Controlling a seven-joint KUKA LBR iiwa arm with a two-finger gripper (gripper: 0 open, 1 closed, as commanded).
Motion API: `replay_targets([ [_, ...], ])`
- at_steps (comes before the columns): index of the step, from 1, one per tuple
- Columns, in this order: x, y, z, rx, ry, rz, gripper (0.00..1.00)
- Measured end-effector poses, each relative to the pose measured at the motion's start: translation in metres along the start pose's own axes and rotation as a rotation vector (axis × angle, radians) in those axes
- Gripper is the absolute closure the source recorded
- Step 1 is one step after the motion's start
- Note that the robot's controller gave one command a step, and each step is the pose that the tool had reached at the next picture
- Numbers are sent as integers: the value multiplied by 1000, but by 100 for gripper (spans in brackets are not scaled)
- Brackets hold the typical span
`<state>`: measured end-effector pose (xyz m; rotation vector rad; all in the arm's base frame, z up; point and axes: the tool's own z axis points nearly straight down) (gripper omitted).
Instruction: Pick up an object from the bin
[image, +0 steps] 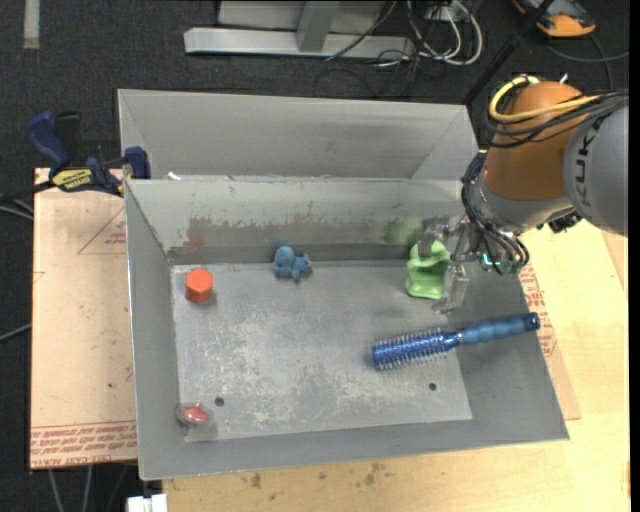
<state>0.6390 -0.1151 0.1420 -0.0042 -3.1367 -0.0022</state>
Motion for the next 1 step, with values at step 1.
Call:
replay_targets([
  [1,-9,-23,51,3,-13,-265,0],
])
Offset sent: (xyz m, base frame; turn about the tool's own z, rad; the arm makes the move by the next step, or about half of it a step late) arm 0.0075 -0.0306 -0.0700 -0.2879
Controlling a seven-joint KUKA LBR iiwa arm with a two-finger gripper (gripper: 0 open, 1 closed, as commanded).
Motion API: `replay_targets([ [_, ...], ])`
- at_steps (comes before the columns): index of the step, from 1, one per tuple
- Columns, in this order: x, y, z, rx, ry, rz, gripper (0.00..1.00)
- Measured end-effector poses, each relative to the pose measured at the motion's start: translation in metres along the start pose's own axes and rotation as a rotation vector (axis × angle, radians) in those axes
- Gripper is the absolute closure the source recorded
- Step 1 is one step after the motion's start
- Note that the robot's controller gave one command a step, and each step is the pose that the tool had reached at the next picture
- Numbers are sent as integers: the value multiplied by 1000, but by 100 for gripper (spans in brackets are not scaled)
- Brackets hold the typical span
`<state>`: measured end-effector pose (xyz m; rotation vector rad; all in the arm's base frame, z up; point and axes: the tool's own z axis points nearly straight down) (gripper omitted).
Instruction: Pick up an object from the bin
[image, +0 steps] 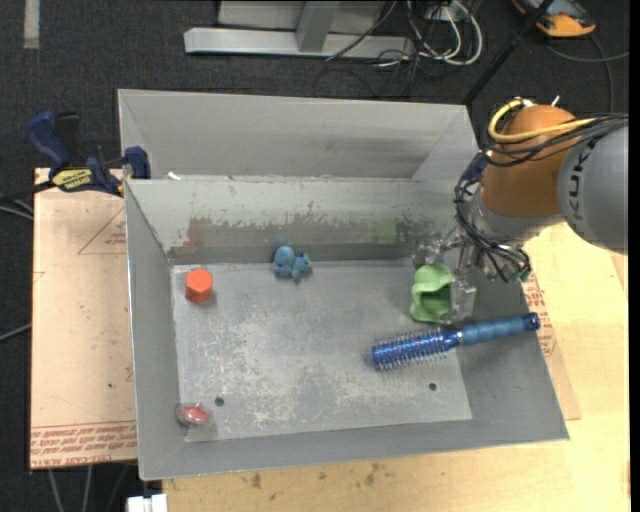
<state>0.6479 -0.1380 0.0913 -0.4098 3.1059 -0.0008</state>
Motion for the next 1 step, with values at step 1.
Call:
replay_targets([
  [1,0,0,1,0,0,0,100],
])
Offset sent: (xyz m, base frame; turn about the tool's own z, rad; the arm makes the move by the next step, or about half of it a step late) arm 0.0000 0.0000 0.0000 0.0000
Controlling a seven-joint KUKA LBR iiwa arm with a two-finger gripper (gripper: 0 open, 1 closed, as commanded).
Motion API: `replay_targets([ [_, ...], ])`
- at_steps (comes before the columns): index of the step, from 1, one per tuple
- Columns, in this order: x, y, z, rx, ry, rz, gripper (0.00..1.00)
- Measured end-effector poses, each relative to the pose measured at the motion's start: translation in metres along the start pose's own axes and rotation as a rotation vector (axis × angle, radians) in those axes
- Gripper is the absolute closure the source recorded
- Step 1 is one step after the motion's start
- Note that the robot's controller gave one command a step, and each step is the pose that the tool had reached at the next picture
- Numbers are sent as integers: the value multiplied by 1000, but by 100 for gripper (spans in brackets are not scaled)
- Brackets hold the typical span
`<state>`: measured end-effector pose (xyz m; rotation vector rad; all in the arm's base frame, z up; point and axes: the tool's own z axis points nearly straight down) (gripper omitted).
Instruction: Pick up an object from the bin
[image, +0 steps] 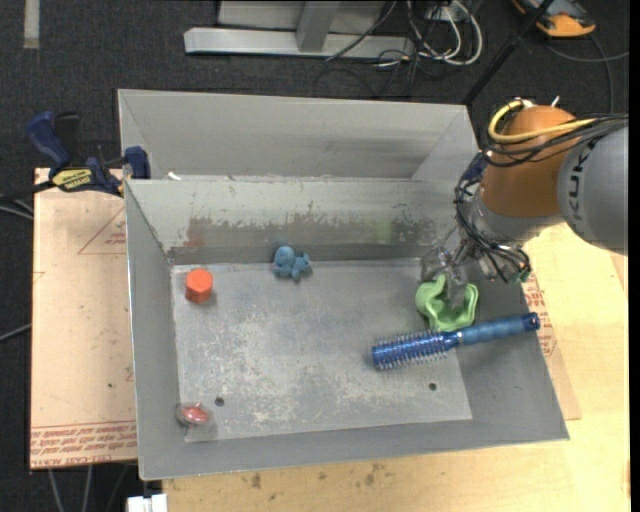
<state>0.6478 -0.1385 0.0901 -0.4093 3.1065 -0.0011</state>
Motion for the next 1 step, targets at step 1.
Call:
replay_targets([
  [1,11,55,-168,1,-3,-80,100],
])
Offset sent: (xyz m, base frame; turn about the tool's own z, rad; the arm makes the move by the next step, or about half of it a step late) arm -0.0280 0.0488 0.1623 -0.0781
